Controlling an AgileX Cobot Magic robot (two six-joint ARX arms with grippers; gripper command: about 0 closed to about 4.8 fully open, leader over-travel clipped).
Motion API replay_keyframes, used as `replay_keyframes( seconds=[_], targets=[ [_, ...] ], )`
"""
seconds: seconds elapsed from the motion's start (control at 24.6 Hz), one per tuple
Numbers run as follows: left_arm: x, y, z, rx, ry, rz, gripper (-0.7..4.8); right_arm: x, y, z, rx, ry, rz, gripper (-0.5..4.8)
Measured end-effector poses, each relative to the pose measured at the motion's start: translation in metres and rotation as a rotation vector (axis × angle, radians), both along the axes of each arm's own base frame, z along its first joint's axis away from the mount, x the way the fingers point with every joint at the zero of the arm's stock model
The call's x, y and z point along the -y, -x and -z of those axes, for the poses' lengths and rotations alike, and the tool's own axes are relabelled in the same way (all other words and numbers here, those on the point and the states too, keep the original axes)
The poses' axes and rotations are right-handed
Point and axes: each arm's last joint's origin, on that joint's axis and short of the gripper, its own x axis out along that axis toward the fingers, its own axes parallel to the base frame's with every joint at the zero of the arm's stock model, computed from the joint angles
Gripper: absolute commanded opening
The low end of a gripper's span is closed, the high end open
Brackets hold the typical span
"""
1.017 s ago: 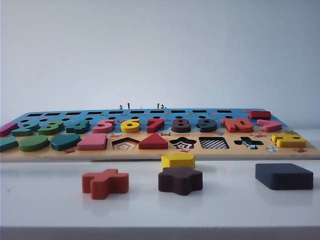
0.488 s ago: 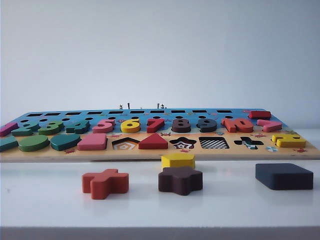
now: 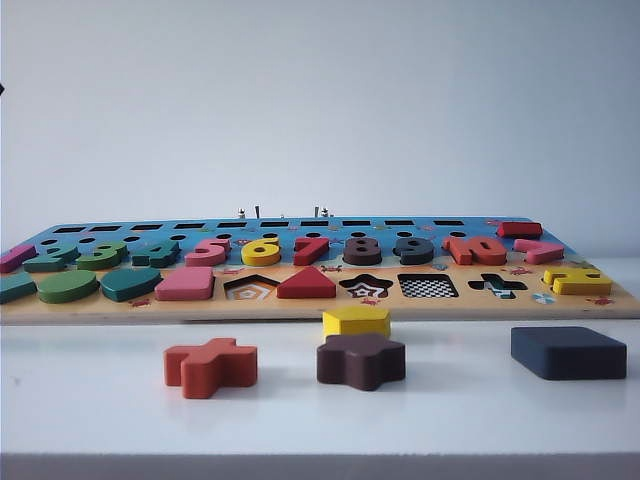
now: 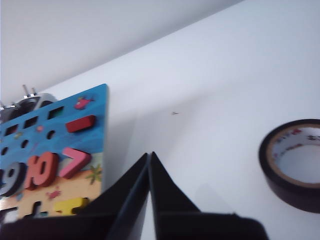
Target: Insert the cube into the slot.
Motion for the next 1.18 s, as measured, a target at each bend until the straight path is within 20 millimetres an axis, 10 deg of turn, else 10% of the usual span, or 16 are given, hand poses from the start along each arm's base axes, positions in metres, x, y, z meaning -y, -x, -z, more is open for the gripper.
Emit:
replay_keyframes(
  seconds=[0.73, 1.18],
  targets=[
    [0.046, 0.002, -0.034, -0.128, -0.048, 0.387, 0.2, -0.01, 0.013, -0.089, 0.122, 0.055, -0.371, 2.65],
    [0.058, -0.004, -0.036, -0.171, -0.051, 0.406, 0.2, -0.022, -0.002, -0.114, -0.056, 0.144, -0.766, 2.71]
  ],
)
